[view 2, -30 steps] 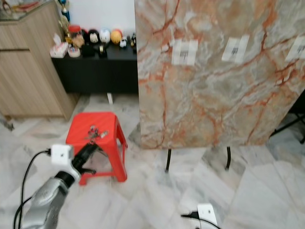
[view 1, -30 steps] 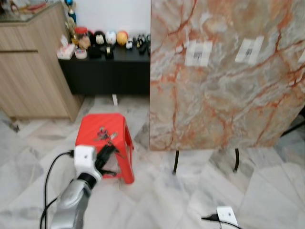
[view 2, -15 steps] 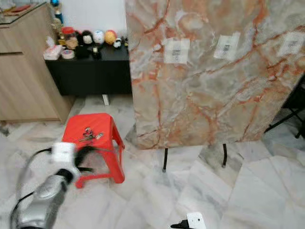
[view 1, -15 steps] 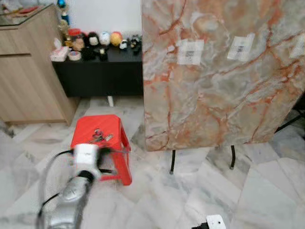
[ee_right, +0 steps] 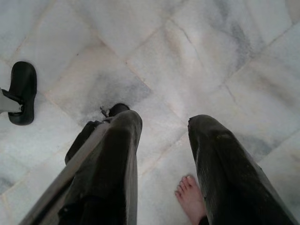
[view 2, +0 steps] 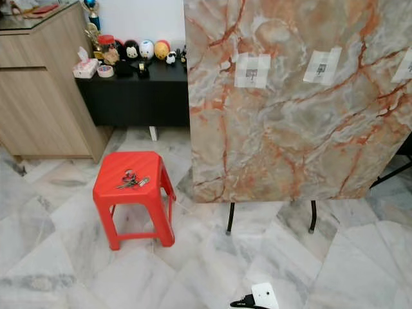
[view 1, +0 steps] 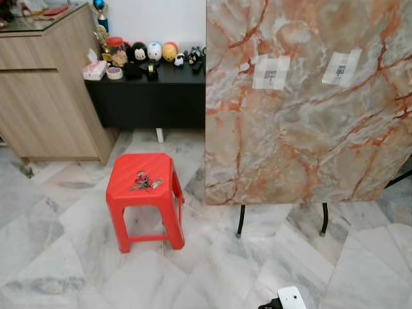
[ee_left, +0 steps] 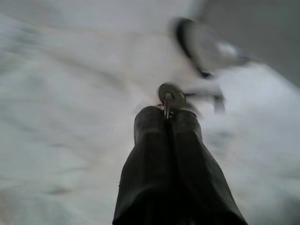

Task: Hang keys on a hook

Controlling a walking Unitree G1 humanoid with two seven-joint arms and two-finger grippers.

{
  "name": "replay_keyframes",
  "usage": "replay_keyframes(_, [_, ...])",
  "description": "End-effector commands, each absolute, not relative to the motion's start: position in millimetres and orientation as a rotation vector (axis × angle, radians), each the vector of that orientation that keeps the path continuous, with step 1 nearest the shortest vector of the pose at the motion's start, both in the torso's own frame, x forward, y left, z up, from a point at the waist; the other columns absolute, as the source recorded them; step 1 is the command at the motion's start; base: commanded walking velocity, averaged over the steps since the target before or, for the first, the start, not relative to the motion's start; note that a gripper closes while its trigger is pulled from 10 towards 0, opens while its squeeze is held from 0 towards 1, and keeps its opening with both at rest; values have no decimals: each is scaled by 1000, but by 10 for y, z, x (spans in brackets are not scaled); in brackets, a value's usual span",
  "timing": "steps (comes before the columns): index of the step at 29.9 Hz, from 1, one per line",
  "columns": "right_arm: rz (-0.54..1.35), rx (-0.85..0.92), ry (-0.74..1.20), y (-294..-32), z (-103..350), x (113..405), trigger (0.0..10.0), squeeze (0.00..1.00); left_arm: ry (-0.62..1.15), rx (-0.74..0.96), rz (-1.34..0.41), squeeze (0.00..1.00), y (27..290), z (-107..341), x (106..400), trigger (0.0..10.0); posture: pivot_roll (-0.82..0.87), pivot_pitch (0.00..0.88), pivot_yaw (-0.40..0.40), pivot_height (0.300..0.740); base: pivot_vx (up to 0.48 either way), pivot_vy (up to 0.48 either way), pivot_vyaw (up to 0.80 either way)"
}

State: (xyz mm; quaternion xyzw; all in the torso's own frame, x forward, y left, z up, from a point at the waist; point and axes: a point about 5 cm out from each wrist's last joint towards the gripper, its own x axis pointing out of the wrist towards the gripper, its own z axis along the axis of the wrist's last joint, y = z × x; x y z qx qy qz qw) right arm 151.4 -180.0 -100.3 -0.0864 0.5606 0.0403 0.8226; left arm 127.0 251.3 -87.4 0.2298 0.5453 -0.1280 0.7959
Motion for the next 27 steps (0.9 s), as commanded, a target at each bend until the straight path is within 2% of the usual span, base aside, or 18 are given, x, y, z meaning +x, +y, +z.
replay_keyframes(1, [91,-196,1197,-1818,-1001,1515,10000,0,1100,450,-204,0,2491,-842,1375,10000,86,0,-48,740,0,0,0])
replay_keyframes(3, [91,-197,1194,-1823,-996,1525,10000,0,936,348,-96,0,2503,-701,1647,10000,85,0,-48,740,0,0,0])
replay_keyframes(4, [91,-197,1194,-1823,-996,1525,10000,0,936,348,-96,0,2503,-701,1647,10000,85,0,-48,740,0,0,0])
replay_keyframes(5, [91,-196,1191,-1825,-994,1529,10000,0,807,201,-60,0,2480,-572,1834,10000,87,0,-48,740,0,0,0])
replay_keyframes(7, [94,-198,1188,-1827,-993,1532,10000,0,624,80,-89,0,2412,-360,2064,10000,90,0,-51,740,0,0,0])
replay_keyframes(13, [102,-205,1189,-1832,-992,1531,10000,0,305,32,-177,0,2228,155,2409,10000,85,0,-50,740,0,0,0])
replay_keyframes(19, [102,-207,1184,-1839,-990,1534,10000,0,137,-11,-244,0,2113,541,2557,10000,87,0,-49,740,0,0,0])
replay_keyframes(21, [98,-201,1177,-1839,-988,1541,10000,0,66,-19,-295,0,1943,713,2622,10000,86,0,-47,740,0,0,0])
replay_keyframes(27, [90,-192,1173,-1839,-988,1538,10000,0,12,-33,-357,0,1679,874,2653,10000,78,0,-44,740,0,0,0])
